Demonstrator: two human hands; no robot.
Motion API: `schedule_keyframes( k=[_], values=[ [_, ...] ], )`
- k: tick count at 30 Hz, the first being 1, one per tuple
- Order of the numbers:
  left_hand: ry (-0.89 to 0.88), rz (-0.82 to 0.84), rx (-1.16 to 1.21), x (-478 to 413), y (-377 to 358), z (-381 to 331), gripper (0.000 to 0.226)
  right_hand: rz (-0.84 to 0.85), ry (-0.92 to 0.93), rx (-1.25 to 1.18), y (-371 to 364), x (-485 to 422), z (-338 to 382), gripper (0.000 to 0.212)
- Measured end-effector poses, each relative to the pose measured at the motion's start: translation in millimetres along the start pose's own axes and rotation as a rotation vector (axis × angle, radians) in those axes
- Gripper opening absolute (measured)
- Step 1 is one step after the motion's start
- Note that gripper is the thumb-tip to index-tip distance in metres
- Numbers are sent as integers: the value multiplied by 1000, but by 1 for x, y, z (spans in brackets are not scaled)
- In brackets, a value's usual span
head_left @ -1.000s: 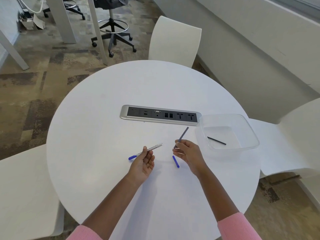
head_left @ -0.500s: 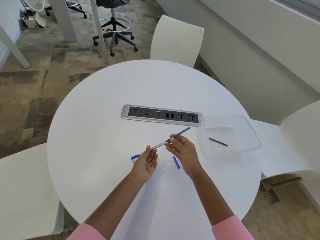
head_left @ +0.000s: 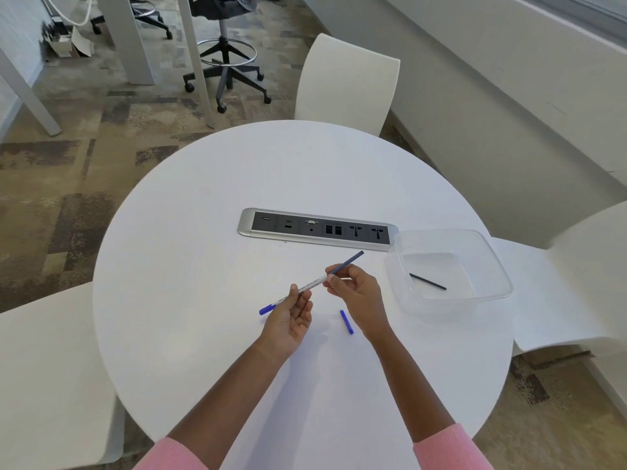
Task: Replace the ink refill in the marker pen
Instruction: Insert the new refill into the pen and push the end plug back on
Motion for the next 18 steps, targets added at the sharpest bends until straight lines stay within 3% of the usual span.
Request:
schedule_keyframes(
  k=[4, 9, 15, 18],
  values=[
    [13, 20, 13, 0, -3, 1, 20, -28, 87, 157, 5, 2, 15, 21],
    [28, 56, 35, 1, -7, 1, 20, -88, 220, 200, 7, 12, 27, 56],
    [26, 65, 20, 1, -8, 0, 20, -97, 319, 378, 4, 16, 27, 35],
    [19, 49, 17, 1, -4, -2, 20, -146, 260, 391, 15, 14, 13, 32]
  ],
)
Point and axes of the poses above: each hand's wrist, its own x-axis away from the middle knuckle, its own y-axis out of the back of the hand, z = x × y, the point moved 10 cm from there along -x, towards the middle knuckle, and after that the axes turned 7 degrees about x, right-handed, at the moved point
